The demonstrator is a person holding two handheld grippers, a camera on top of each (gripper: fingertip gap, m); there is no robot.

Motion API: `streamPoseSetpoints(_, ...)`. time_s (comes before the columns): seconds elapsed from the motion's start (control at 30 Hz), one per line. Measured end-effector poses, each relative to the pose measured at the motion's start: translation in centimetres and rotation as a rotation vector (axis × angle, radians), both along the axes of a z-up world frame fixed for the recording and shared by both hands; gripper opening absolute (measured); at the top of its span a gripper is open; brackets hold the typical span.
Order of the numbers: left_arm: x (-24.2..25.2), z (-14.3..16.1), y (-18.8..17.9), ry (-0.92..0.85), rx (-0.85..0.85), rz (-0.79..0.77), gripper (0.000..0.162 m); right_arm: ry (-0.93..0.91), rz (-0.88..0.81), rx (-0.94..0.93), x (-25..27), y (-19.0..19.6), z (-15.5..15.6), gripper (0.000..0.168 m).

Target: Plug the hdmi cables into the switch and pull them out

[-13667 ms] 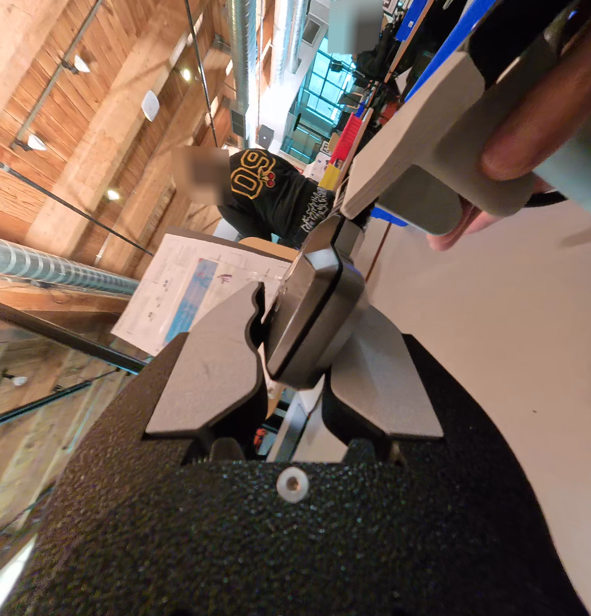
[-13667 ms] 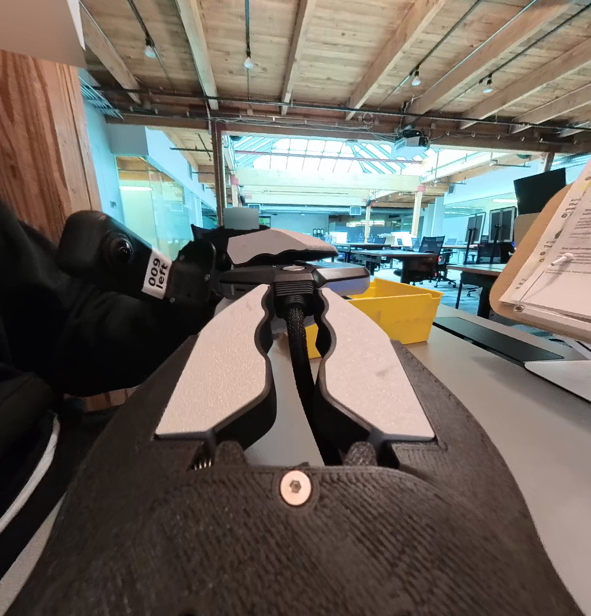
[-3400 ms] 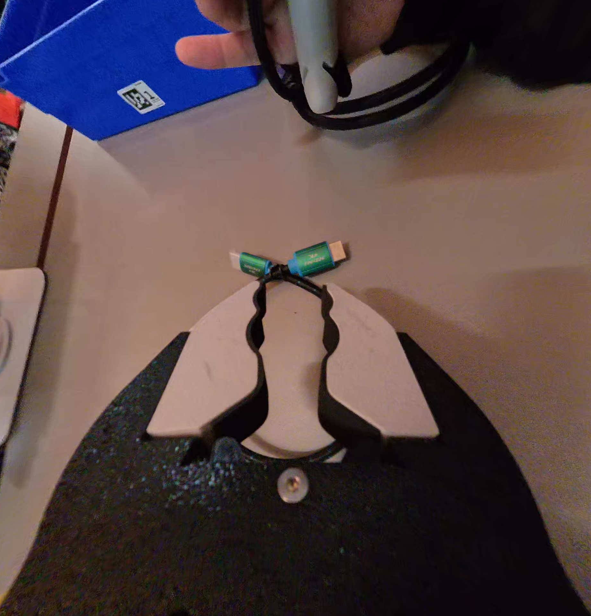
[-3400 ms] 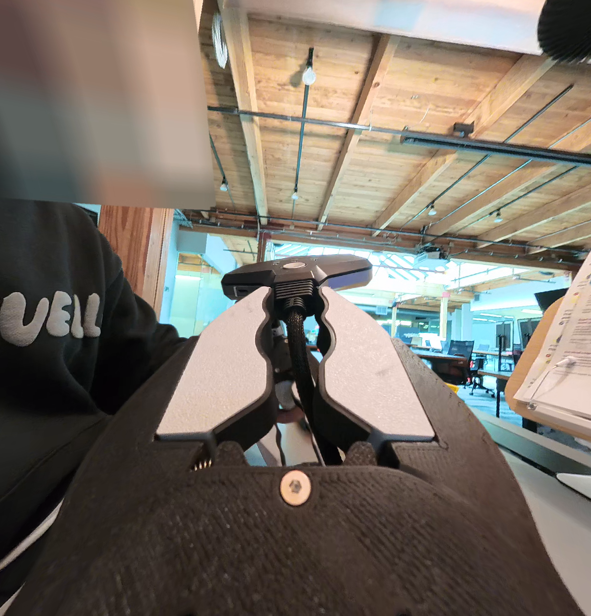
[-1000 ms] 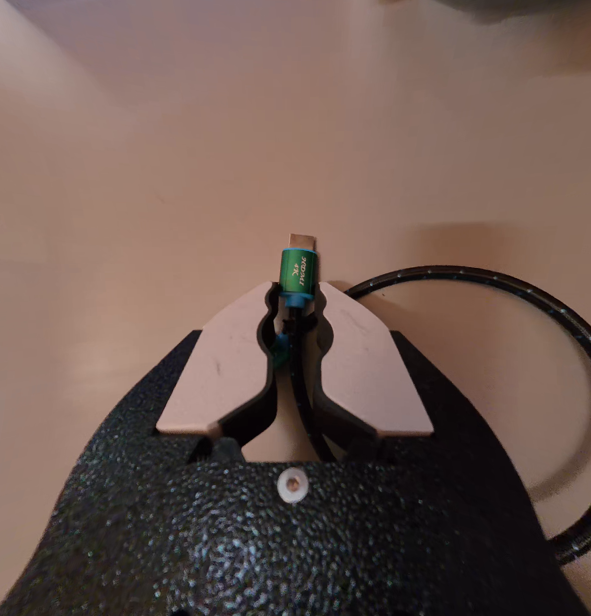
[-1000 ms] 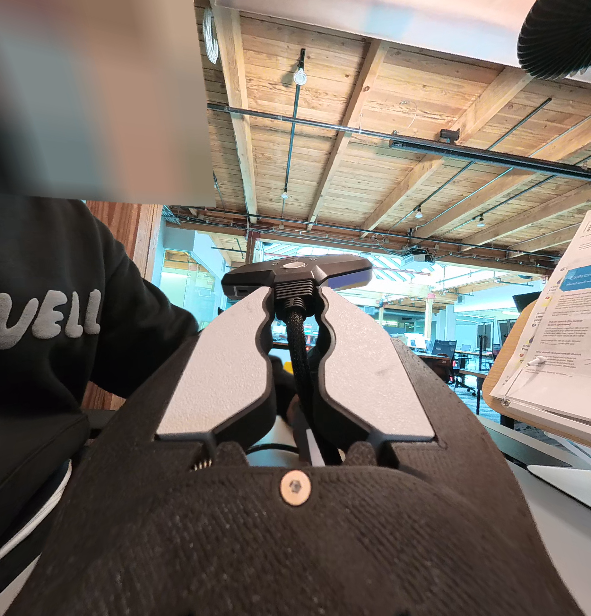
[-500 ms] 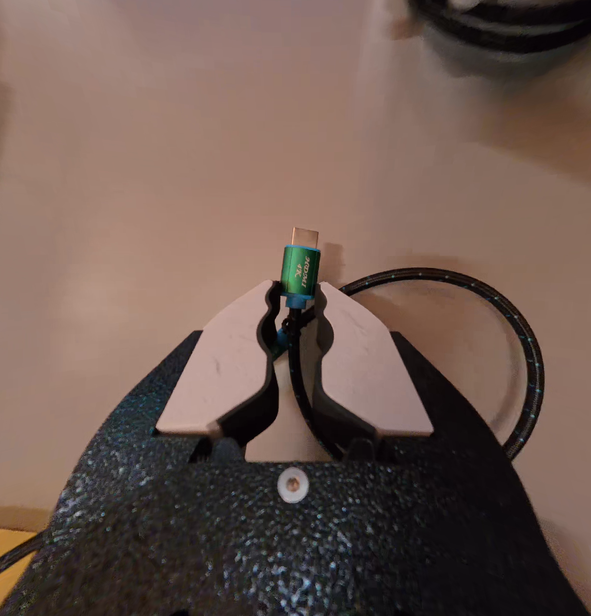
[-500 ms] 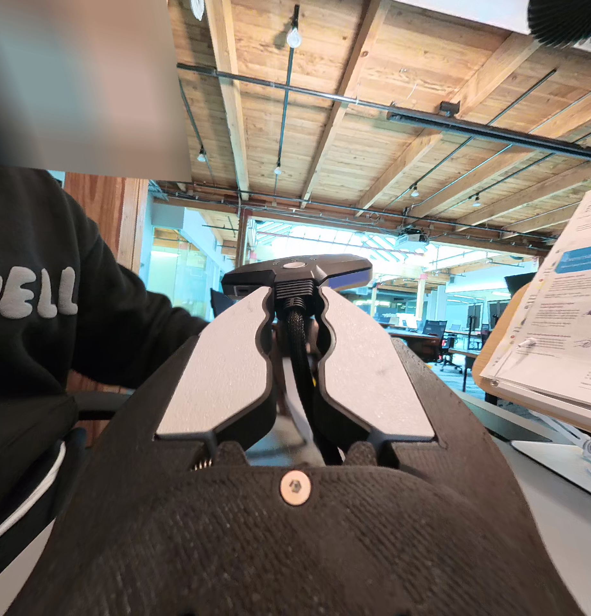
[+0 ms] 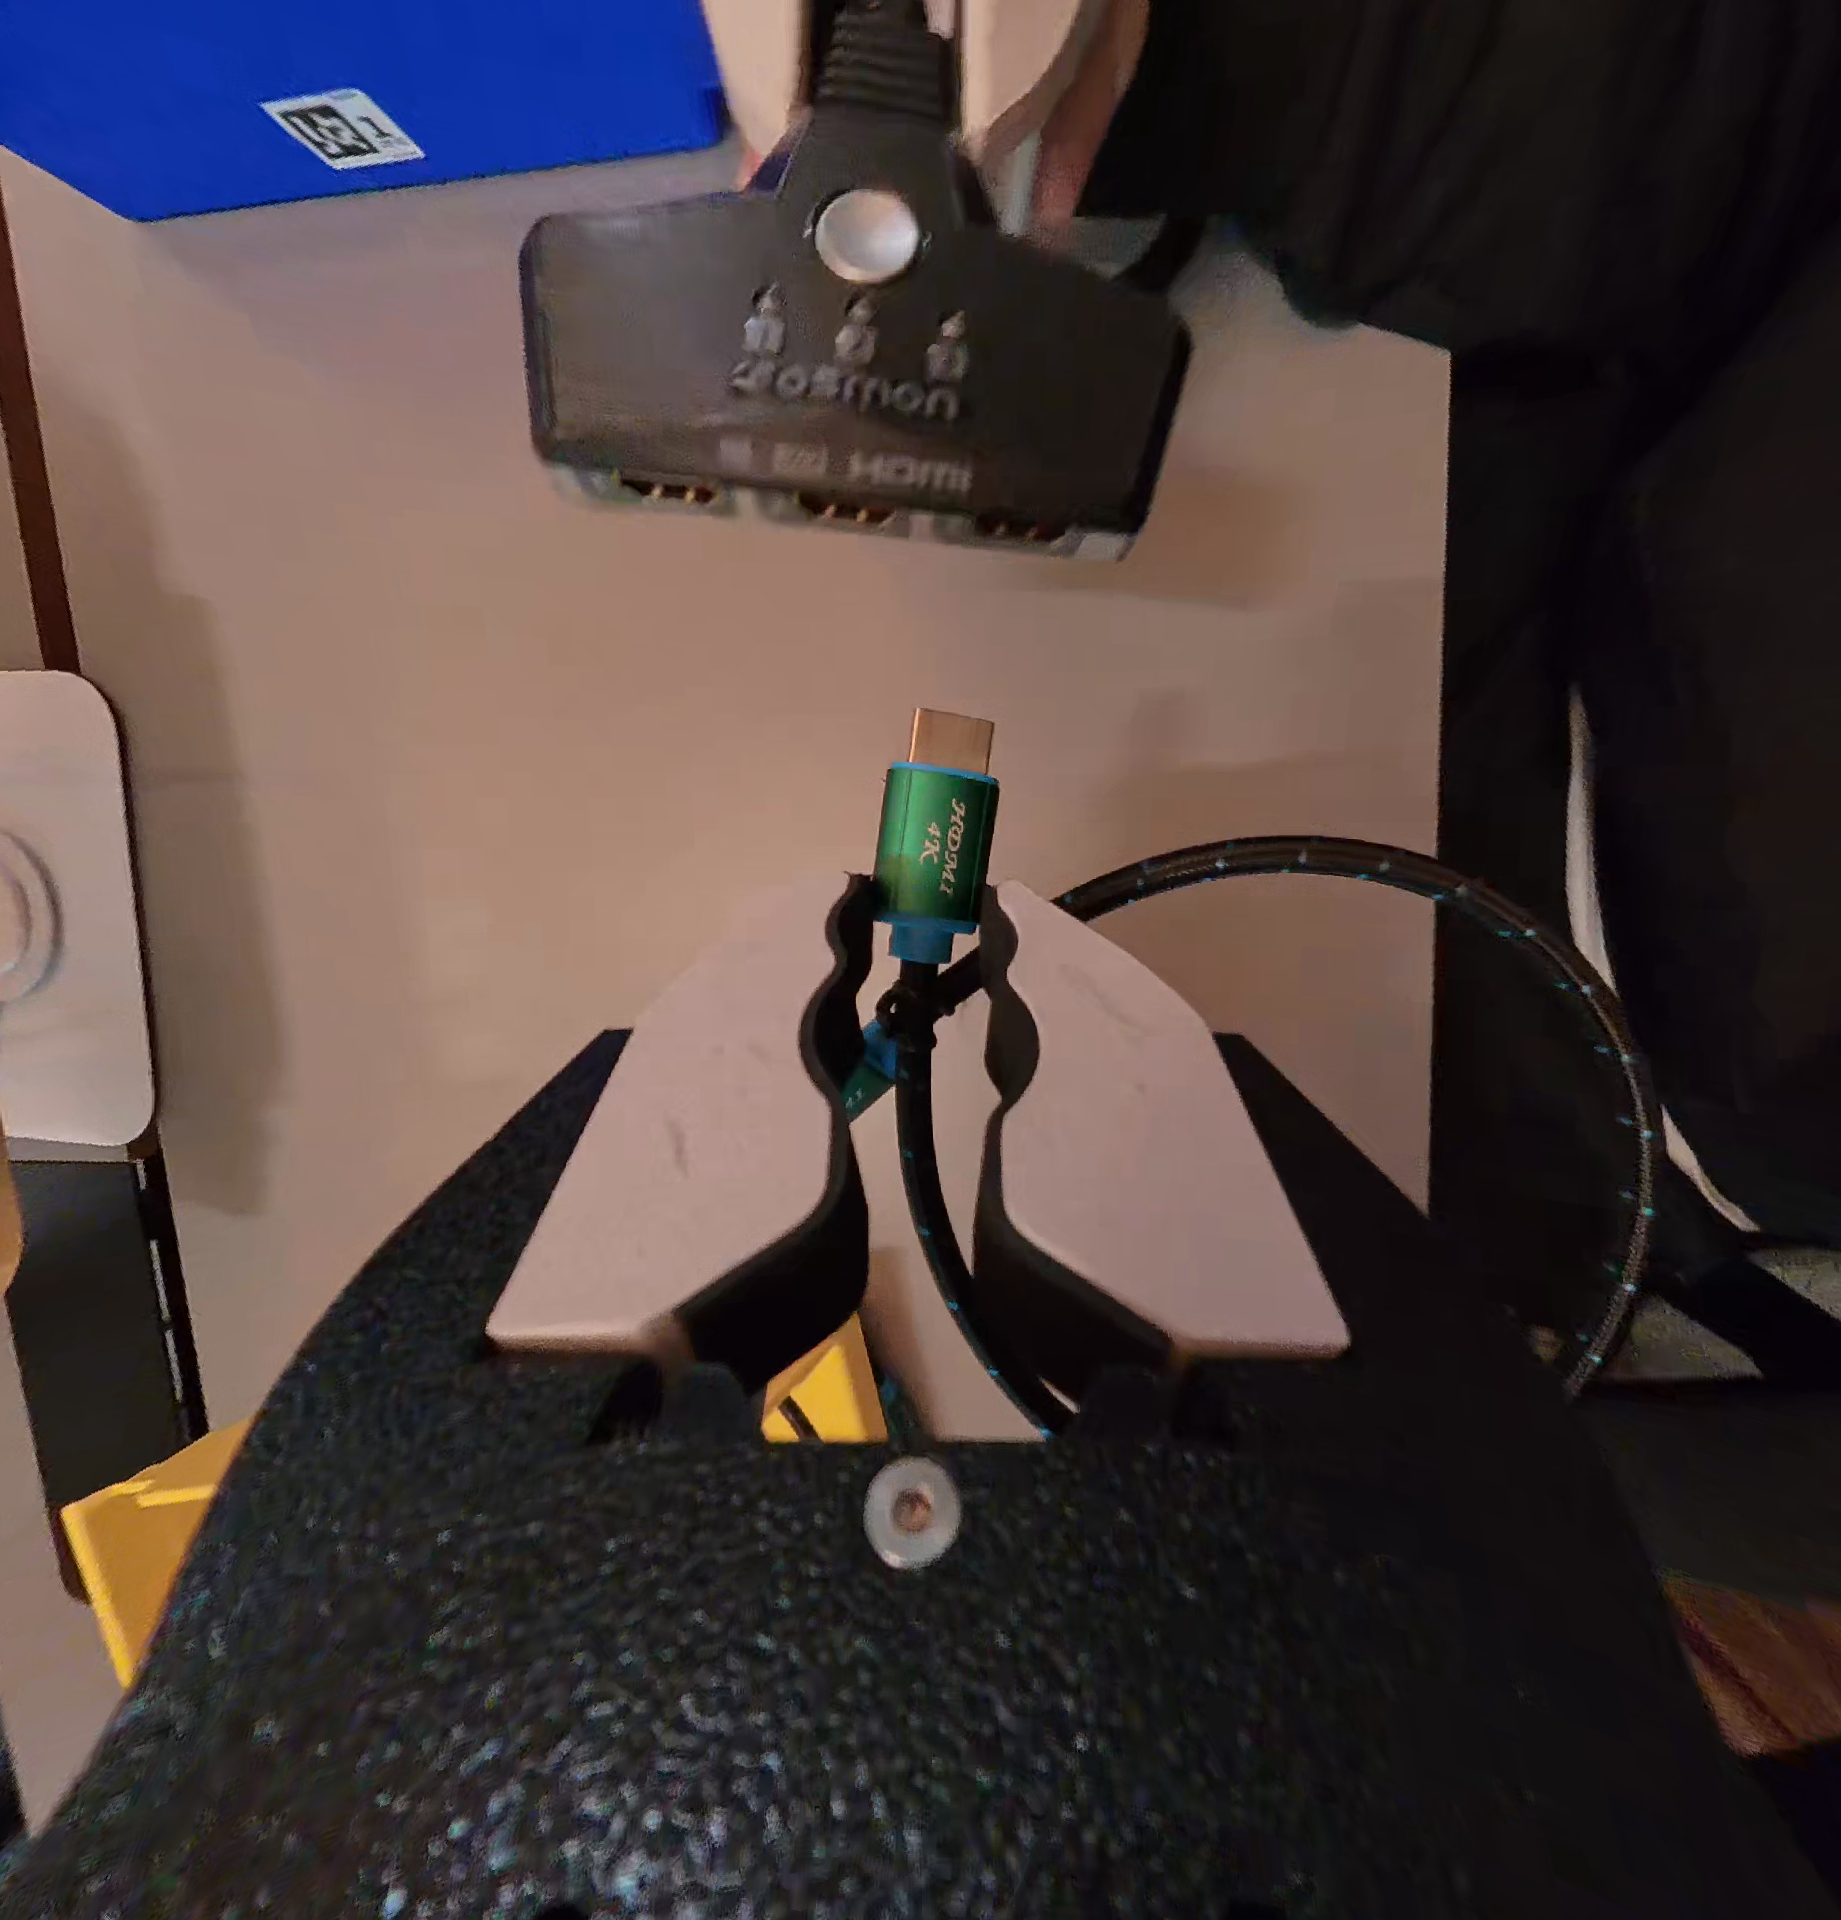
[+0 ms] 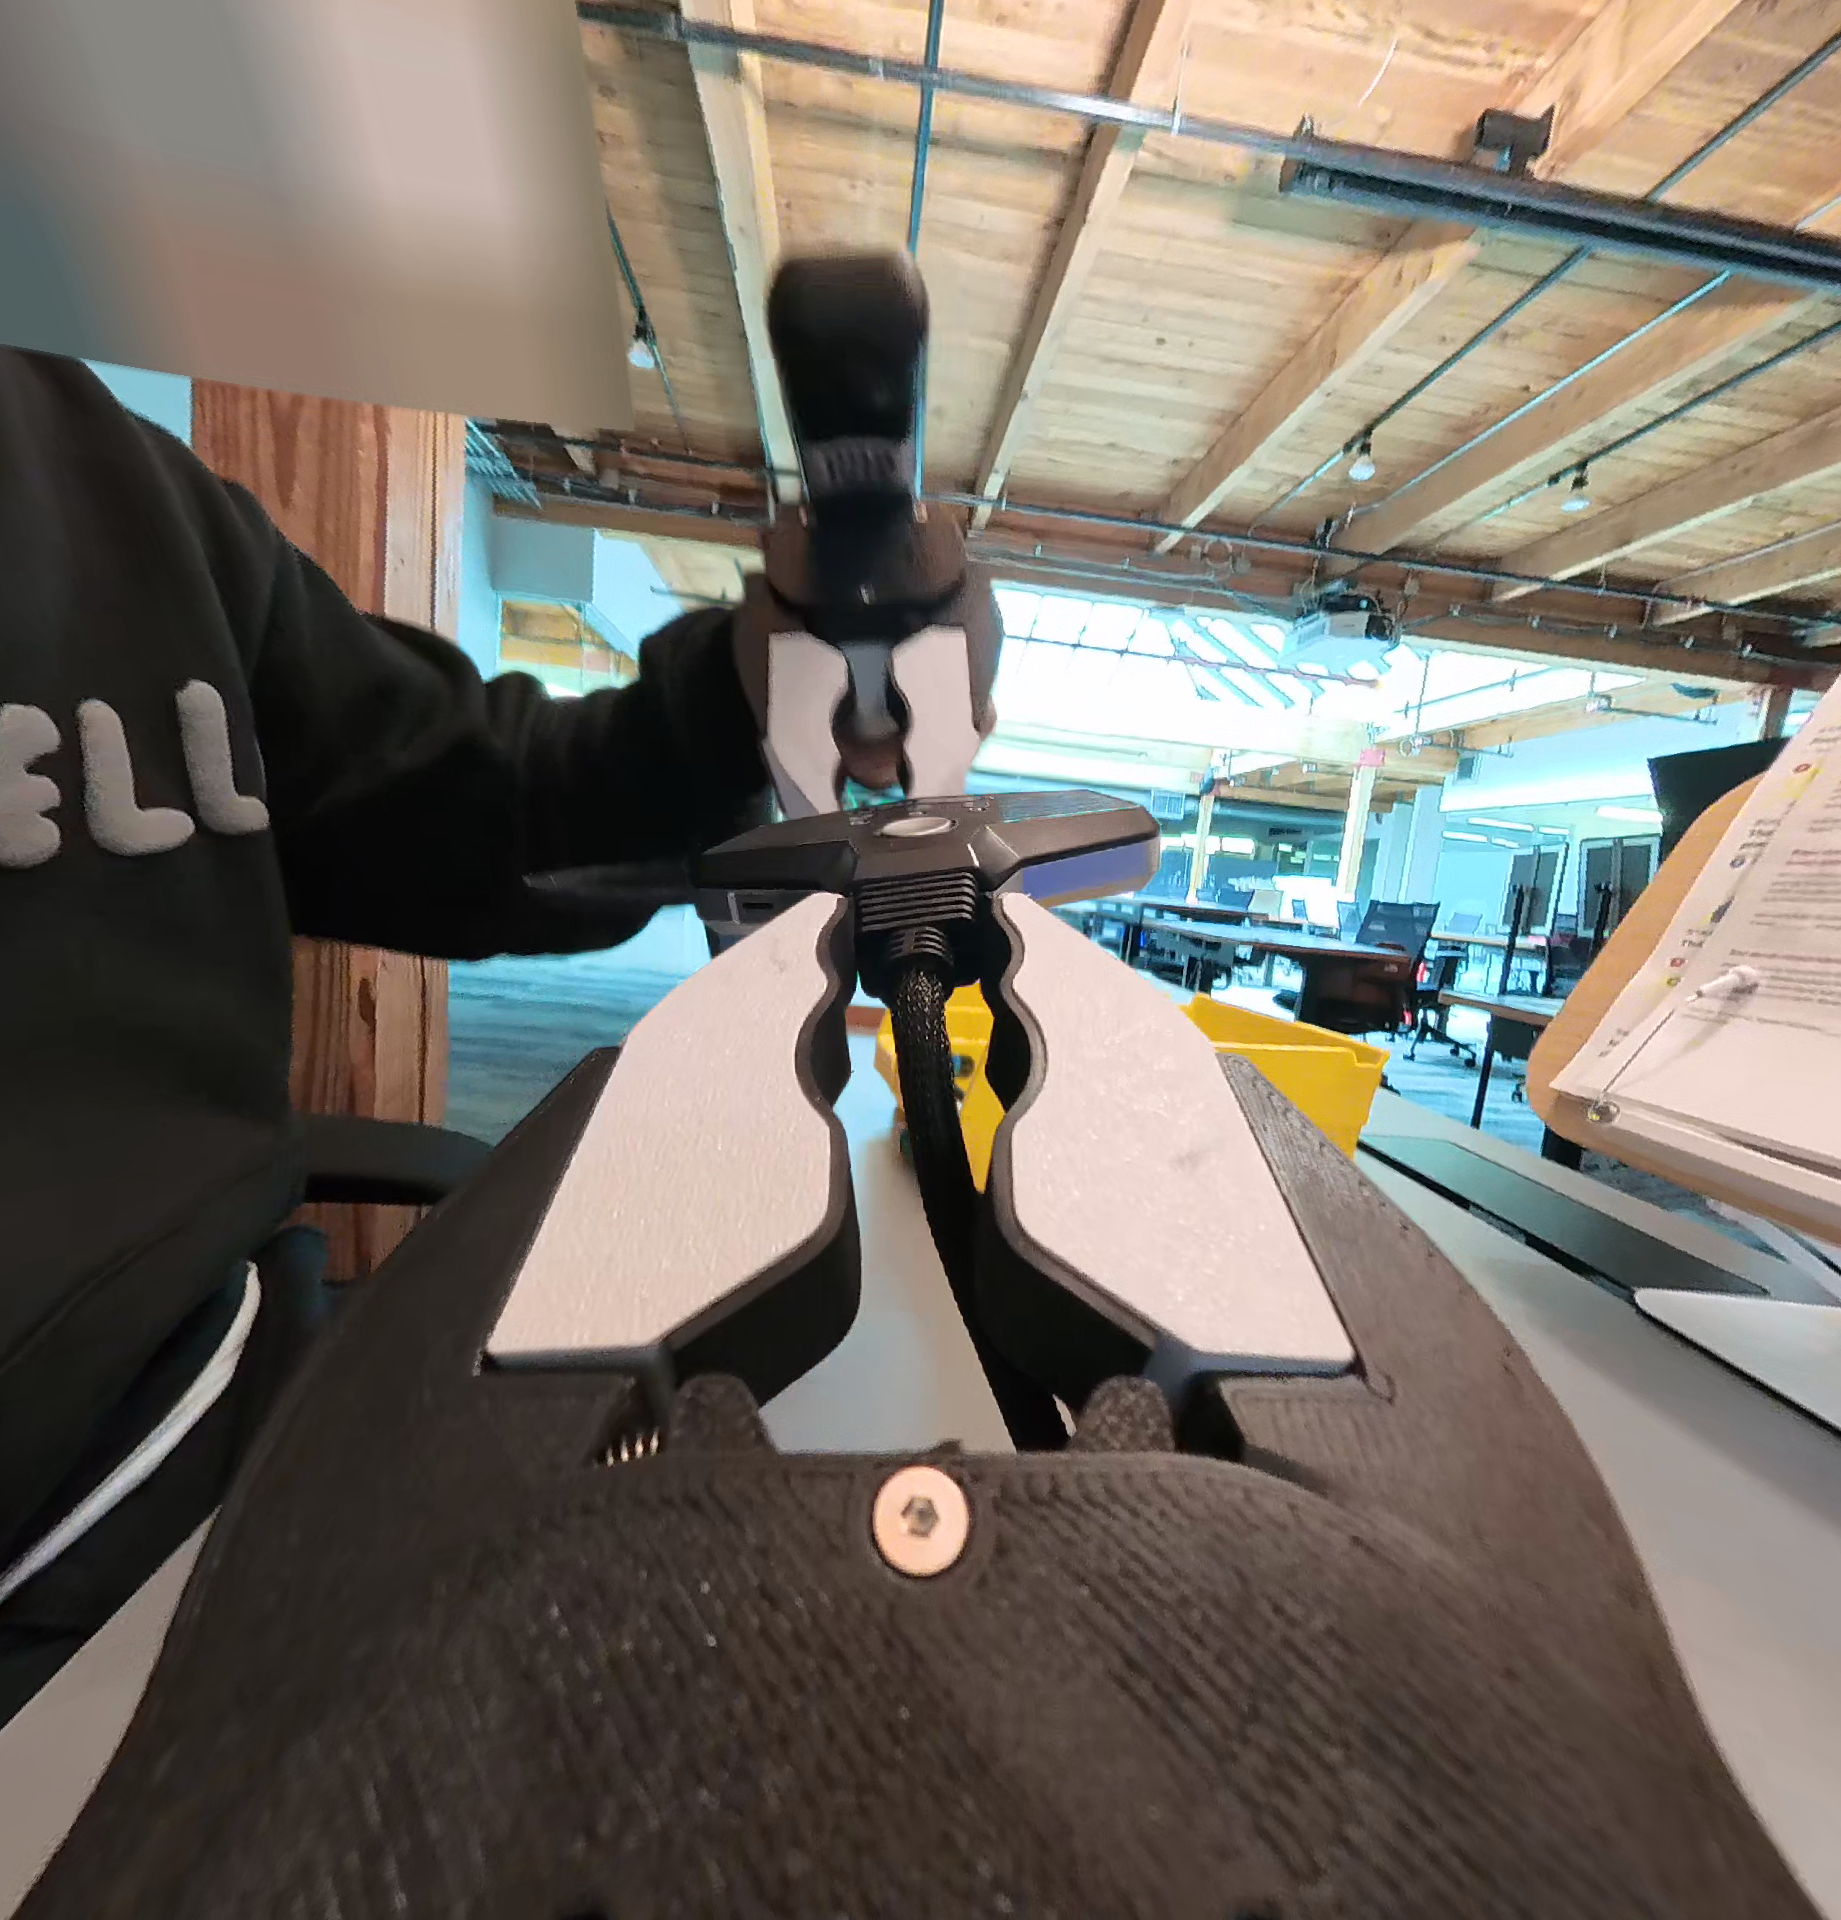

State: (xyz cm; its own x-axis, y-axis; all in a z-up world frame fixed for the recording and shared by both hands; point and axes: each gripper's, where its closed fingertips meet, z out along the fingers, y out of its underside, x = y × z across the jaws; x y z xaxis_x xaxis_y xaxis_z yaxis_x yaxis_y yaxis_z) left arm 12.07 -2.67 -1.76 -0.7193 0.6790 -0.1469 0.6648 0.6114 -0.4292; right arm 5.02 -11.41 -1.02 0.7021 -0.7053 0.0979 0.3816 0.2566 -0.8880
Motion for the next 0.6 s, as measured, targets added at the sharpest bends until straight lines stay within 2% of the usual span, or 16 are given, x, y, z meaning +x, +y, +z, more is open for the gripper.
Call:
streamPoseSetpoints(0.17,-1.0,0.1,0.5,-0.029,0.044,-0.033,0.019,0.032,-0.015,-0.045,0.7,0.6,-0.7,0.023)
streamPoseSetpoints(0.6,-0.8,-0.8,-0.2,-0.07,0.079,0.009,0.02,0.046,-0.036,-0.079,1.1,0.9,-1.1,0.023)
